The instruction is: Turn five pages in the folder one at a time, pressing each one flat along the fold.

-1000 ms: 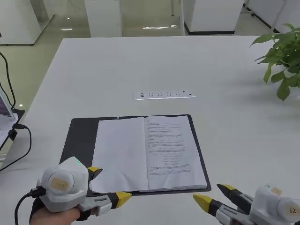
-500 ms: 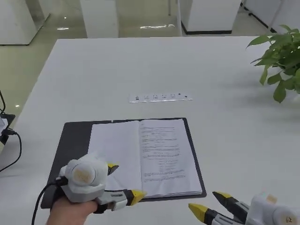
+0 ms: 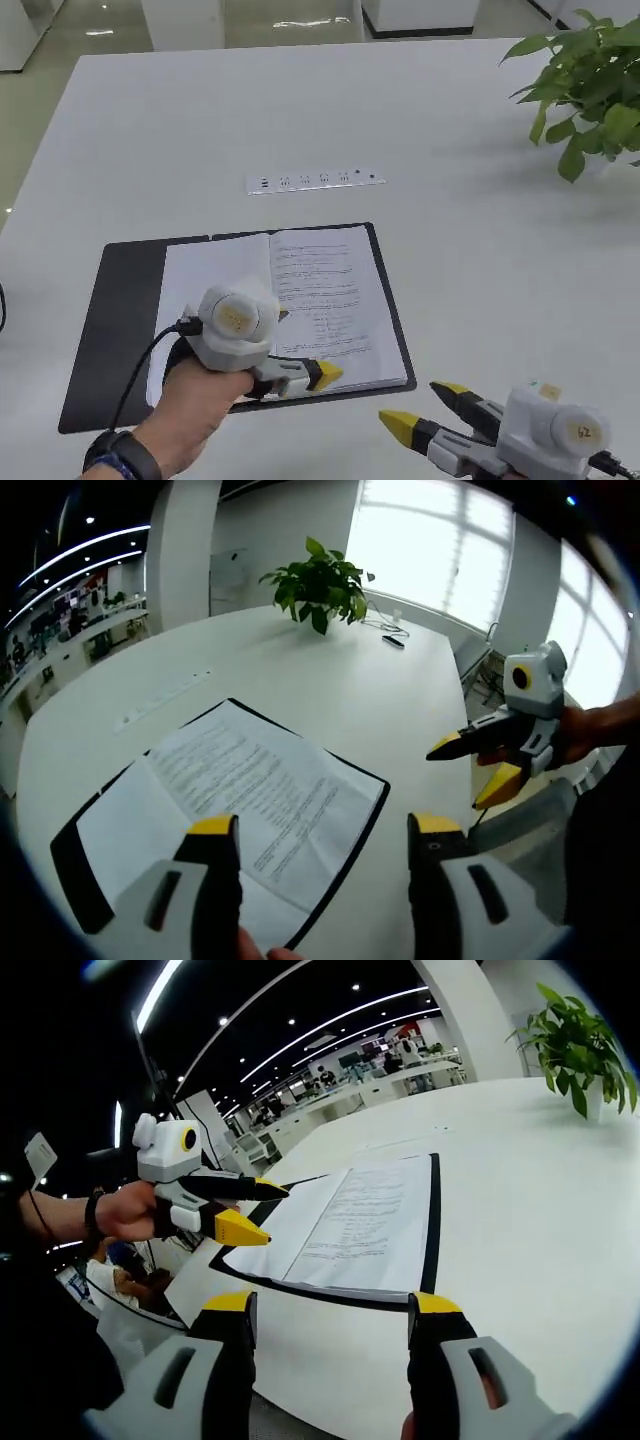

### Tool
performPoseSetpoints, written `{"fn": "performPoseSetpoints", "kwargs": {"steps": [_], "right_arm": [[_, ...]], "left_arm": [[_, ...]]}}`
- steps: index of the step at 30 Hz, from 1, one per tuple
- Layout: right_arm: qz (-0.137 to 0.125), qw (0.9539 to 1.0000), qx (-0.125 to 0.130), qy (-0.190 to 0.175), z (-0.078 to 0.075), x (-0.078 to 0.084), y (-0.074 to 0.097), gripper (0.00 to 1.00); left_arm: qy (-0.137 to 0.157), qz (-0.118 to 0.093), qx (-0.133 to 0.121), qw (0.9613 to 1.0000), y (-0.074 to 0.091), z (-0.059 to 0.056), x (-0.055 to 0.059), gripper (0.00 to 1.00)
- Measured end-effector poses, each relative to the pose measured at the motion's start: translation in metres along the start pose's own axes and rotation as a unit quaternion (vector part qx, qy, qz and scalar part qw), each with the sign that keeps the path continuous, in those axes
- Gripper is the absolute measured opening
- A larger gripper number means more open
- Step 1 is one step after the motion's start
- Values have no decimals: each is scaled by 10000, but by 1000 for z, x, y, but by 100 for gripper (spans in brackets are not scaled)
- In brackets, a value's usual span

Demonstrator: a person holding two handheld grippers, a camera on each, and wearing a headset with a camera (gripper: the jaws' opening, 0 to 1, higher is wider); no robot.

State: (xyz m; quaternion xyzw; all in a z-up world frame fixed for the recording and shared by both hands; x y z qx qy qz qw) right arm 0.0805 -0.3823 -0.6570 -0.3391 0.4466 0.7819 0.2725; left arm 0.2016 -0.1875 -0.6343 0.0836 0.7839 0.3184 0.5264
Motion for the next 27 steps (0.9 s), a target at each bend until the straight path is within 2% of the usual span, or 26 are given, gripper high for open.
{"fn": "performPoseSetpoints", "kwargs": {"steps": [5, 10, 16, 18, 23, 27], "right_arm": [[11, 10000, 7, -29, -3, 2, 2, 60], [9, 10000, 19, -91, -6, 5, 3, 59], [79, 9998, 31, -182, -9, 12, 4, 58], [92, 9998, 28, -198, -9, 14, 5, 58], [125, 9997, 19, -208, -10, 16, 6, 58], [141, 9996, 20, -228, -11, 16, 7, 58]], "left_arm": [[-68, 85, 112, 9999, -25, -3, -6, 68], [-116, 108, 75, 9998, -49, -3, -8, 66], [-97, 282, -122, 9995, -80, -2, 0, 67], [-48, 273, -155, 9995, -89, -3, 0, 68], [136, 308, -213, 9992, -105, -3, 6, 68], [87, 434, -362, 9984, -114, -4, 11, 71]]}}
Point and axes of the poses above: the centre of the closed fingertips' face, and the gripper's own axes: y roughly backward along the fingers, z roughly to its left, x roughly out of its underside, the point moved 9 cm from there along y, roughly backward along the fingers, and after that the axes turned 7 degrees about x, right-handed, at the moved point
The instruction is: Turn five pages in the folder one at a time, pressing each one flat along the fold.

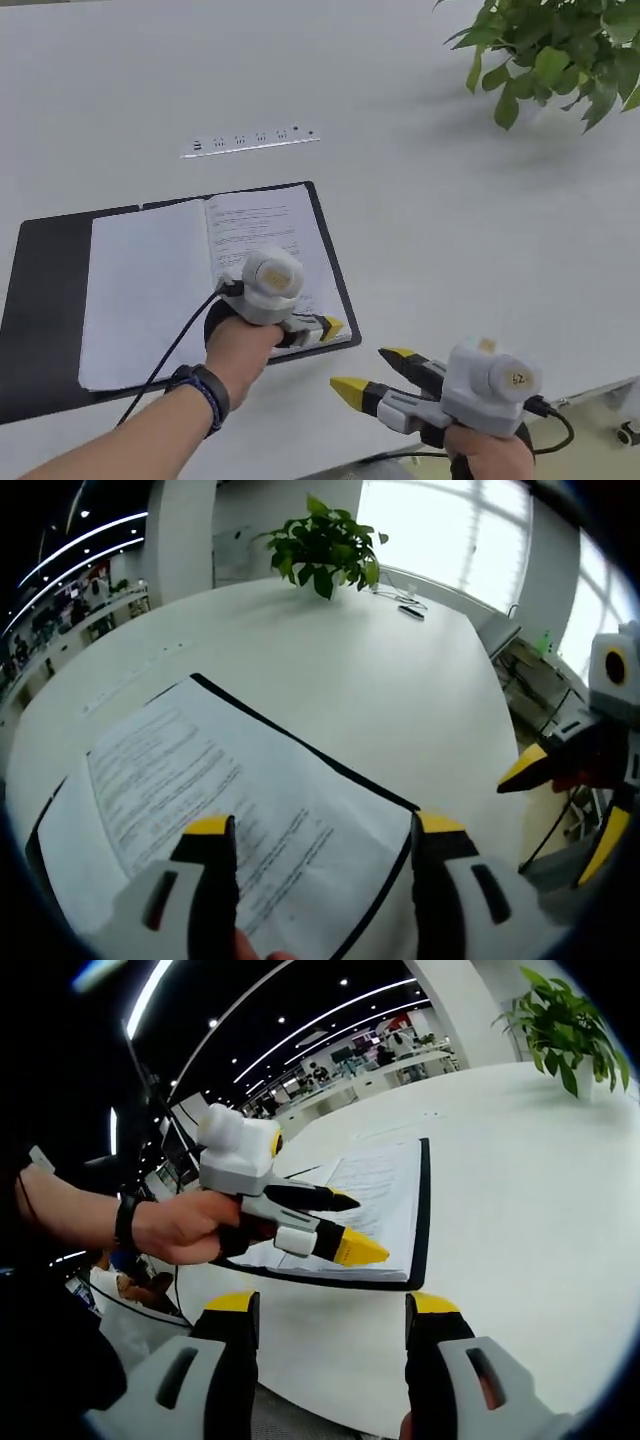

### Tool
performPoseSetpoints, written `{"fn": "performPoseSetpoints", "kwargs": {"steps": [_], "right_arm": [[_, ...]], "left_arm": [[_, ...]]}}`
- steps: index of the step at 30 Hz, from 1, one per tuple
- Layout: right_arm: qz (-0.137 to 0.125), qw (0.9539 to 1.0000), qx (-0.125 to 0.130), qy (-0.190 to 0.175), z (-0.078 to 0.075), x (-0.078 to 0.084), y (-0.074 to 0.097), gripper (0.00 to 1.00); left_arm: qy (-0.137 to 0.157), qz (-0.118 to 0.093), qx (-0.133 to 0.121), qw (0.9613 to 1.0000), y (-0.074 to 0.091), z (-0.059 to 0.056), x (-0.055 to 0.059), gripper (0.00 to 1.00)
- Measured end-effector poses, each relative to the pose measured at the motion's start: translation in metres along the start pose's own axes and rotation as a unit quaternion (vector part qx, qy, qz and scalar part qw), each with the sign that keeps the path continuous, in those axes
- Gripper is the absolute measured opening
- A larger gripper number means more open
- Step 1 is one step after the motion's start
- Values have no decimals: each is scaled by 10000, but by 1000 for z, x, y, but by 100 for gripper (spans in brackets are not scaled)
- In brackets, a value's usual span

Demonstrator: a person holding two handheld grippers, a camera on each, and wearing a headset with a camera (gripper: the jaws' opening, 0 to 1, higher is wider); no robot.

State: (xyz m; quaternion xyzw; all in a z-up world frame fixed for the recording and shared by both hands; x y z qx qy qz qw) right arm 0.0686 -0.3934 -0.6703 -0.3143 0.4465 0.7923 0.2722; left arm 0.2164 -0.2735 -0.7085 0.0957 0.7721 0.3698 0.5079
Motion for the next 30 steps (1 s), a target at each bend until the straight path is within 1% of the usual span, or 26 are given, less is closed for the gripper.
{"fn": "performPoseSetpoints", "kwargs": {"steps": [2, 3, 4, 5, 6, 9, 13, 20, 22, 24, 26, 29, 30], "right_arm": [[22, 10000, 5, 9, -1, 0, 0, 58], [33, 10000, 4, 1, -1, 1, 0, 58], [38, 10000, 3, -6, -1, 1, 0, 58], [42, 10000, 6, -25, -1, 1, -1, 57], [49, 10000, 10, -57, -2, 1, -1, 57], [71, 9999, 6, -78, -2, 1, -3, 57], [101, 9999, -46, -31, 0, -1, -9, 56], [75, 9999, -93, 33, -1, -10, -19, 55], [78, 9999, -103, 74, -2, -12, -22, 54], [83, 9999, -95, 101, -7, -15, -28, 54], [47, 9999, -76, 60, -13, -21, -34, 54], [-77, 10000, -44, -36, -23, -33, -48, 52], [-105, 9999, -46, -63, -24, -35, -50, 52]], "left_arm": [[-201, 163, -146, 9996, -3, 2, 4, 71], [-282, 303, -221, 9989, -5, 2, 9, 70], [-257, 375, -295, 9985, -6, 3, 12, 71], [-272, 239, -320, 9988, -7, 1, 10, 70], [-306, 262, -340, 9986, -7, 0, 10, 71], [-271, 210, -393, 9986, -7, 2, 9, 70], [-304, 166, -376, 9987, -6, 4, 11, 69], [-340, 101, -316, 9989, -1, 12, 11, 61], [-277, 67, -312, 9991, 0, 14, 11, 58], [-224, 45, -267, 9994, 1, 15, 11, 57], [-254, 58, -229, 9994, 1, 15, 12, 56], [-268, 51, -204, 9994, 2, 15, 12, 56], [-263, 42, -201, 9994, 2, 15, 13, 56]]}}
Point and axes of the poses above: the centre of the closed fingertips' face, and the gripper's own axes: y roughly backward along the fingers, z roughly to its left, x roughly out of its underside, the point moved 9 cm from there along y, roughly backward along the fingers, and after that the axes turned 7 degrees about x, right-handed, at the moved point
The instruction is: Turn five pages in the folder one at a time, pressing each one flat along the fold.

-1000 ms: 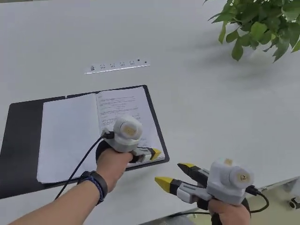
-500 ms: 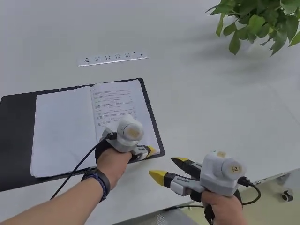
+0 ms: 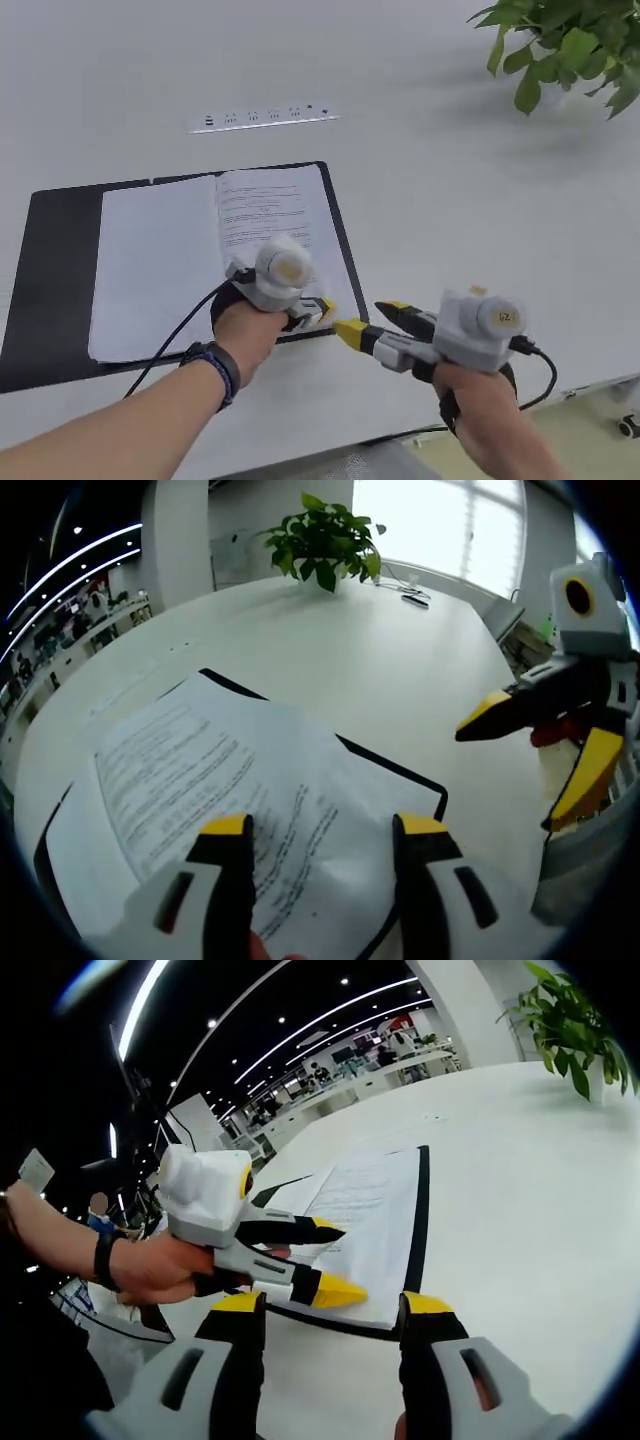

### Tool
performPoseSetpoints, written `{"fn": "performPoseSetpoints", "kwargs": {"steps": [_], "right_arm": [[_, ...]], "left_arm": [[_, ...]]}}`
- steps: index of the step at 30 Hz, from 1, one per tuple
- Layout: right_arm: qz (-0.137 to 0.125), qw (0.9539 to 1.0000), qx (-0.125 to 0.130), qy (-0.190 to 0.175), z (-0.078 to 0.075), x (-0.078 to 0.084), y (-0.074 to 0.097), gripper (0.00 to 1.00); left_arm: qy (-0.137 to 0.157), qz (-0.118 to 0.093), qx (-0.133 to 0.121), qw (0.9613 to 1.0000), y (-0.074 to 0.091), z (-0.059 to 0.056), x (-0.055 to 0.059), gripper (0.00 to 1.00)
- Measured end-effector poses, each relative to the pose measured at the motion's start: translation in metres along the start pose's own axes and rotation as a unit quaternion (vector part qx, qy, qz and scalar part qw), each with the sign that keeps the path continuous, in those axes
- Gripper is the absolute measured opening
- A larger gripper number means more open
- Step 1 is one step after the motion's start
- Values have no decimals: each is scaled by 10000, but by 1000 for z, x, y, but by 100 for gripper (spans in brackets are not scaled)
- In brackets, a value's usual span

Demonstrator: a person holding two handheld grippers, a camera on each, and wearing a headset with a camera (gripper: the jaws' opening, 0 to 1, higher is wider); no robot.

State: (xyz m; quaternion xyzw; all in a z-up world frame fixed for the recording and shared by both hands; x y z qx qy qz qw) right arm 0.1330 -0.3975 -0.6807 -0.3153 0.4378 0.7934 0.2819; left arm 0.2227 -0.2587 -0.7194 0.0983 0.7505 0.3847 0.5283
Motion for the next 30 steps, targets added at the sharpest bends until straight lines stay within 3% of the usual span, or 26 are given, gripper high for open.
{"fn": "performPoseSetpoints", "kwargs": {"steps": [2, 7, 13, 16, 20, 30], "right_arm": [[-106, 9999, -39, -107, -5, -10, -11, 52], [-65, 9998, -192, -54, -12, -28, -43, 52], [90, 9984, -412, -373, -19, -32, -69, 52], [79, 9978, -422, -506, -22, -33, -73, 51], [-202, 9945, -469, -910, -24, -37, -70, 43], [-202, 9900, -632, -1246, -24, -30, -65, 33]], "left_arm": [[17, -13, 8, 10000, 0, 0, 0, 56], [121, -88, 52, 9999, 1, 0, 1, 56], [164, -115, 84, 9998, 2, 0, 2, 56], [208, -158, 97, 9996, 4, -1, 4, 55], [313, -243, 134, 9991, 6, -3, 7, 57], [411, -160, 277, 9986, 14, -9, 10, 60]]}}
Point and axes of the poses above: the centre of the closed fingertips' face, and the gripper's own axes: y roughly backward along the fingers, z roughly to its left, x roughly out of its underside, the point moved 9 cm from there along y, roughly backward along the fingers, and after that the axes turned 7 degrees about x, right-handed, at the moved point
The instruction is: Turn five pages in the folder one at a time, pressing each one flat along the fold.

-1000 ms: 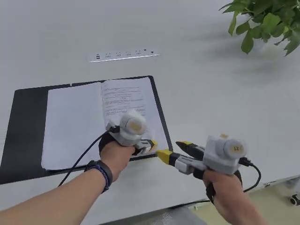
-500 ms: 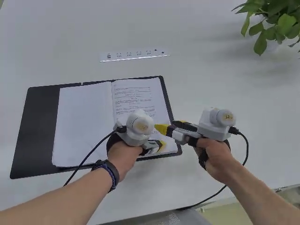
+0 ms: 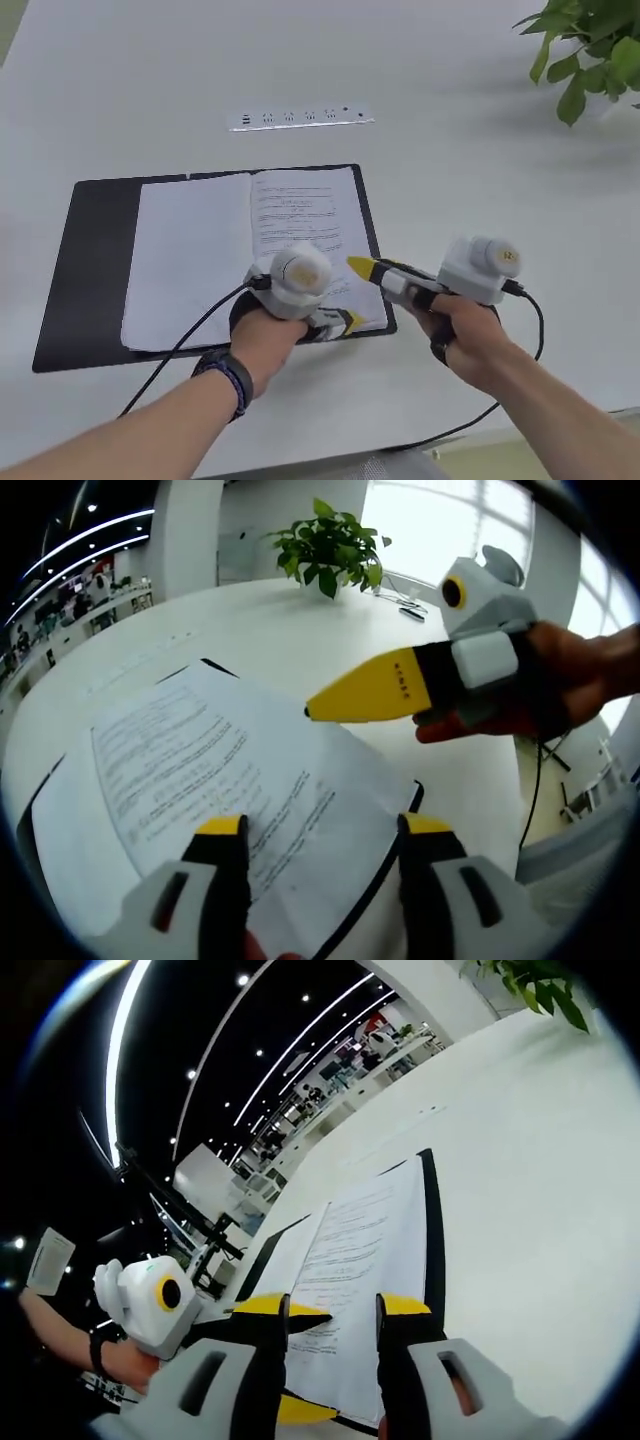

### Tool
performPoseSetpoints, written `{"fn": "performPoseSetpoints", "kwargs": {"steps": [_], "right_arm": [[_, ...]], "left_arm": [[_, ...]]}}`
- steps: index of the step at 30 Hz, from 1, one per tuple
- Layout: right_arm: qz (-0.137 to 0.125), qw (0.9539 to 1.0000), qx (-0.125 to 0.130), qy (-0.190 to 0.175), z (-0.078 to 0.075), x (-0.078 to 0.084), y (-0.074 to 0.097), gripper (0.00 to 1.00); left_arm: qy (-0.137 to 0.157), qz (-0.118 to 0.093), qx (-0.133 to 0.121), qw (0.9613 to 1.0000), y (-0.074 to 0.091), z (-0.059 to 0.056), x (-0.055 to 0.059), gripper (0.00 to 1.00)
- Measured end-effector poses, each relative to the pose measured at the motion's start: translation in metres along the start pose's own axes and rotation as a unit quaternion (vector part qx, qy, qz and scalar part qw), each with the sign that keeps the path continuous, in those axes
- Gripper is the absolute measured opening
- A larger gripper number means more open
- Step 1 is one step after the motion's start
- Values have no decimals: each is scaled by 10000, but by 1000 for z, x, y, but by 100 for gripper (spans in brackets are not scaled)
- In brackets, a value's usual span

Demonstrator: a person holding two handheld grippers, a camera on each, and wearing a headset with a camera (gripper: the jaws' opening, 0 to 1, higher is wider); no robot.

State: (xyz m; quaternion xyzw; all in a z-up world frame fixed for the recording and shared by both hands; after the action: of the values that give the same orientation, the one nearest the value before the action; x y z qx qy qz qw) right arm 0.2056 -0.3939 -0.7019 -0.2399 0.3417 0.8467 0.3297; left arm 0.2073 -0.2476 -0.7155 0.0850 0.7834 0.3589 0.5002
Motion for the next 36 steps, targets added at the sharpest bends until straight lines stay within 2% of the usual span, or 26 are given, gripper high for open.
{"fn": "performPoseSetpoints", "kwargs": {"steps": [3, 10, 15, 20, 25, 29, 36], "right_arm": [[30, 10000, -15, -46, 1, 2, 0, 32], [57, 10000, 0, 4, 4, 6, 1, 23], [147, 9999, -8, 22, 9, 11, 1, 11], [91, 9999, 49, -1, 10, 13, 2, 0], [99, 9999, 70, -49, 13, 15, 3, 0], [41, 9999, 73, -112, 14, 13, 3, 0], [-74, 9999, 30, -100, 27, 7, 3, 0]], "left_arm": [[63, 2, 4, 10000, 6, -1, 4, 61], [126, -154, -90, 9998, 23, -4, 8, 62], [160, -249, -181, 9994, 37, -1, 7, 63], [183, -385, -324, 9986, 55, 3, 8, 63], [295, -586, -489, 9966, 76, 8, 9, 64], [283, -643, -583, 9958, 89, 11, 11, 66], [421, -844, -775, 9925, 111, 15, 19, 67]]}}
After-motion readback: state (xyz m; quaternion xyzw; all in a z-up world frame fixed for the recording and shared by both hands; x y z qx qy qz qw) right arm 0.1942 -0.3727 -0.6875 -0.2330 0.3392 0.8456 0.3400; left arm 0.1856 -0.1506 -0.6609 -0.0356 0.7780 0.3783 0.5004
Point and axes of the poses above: the centre of the closed fingertips' face, and the gripper's own axes: y roughly backward along the fingers, z roughly to its left, x roughly out of its underside, the point moved 9 cm from there along y, roughly backward along the fingers, and after that the axes turned 7 degrees about x, right-handed, at the moved point
